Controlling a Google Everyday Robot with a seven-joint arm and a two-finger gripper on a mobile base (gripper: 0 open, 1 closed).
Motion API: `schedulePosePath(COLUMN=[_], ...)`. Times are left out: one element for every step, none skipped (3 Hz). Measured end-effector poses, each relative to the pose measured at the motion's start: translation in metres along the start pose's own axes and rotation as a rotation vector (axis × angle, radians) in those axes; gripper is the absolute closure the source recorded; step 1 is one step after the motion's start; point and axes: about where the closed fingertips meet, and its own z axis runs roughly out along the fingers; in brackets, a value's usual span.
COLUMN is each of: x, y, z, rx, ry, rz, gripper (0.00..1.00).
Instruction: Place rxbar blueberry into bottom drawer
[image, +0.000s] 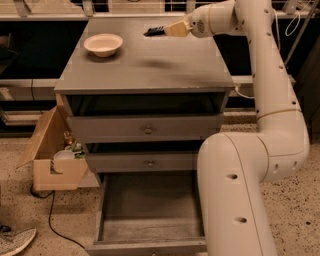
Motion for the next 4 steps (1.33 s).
schedulePosePath(x=[0.007,0.017,0.020,-0.017], y=[0.005,0.006,0.004,0.014], z=[0.004,-0.026,-0.048,-0.098], rx=[-0.018,-0.033,-0.023,0.042], ry=[0.028,0.053,0.045,-0.046], rz=[-0.001,0.015,0.029,-0.027], gripper=[1.00,1.00,1.00,1.00])
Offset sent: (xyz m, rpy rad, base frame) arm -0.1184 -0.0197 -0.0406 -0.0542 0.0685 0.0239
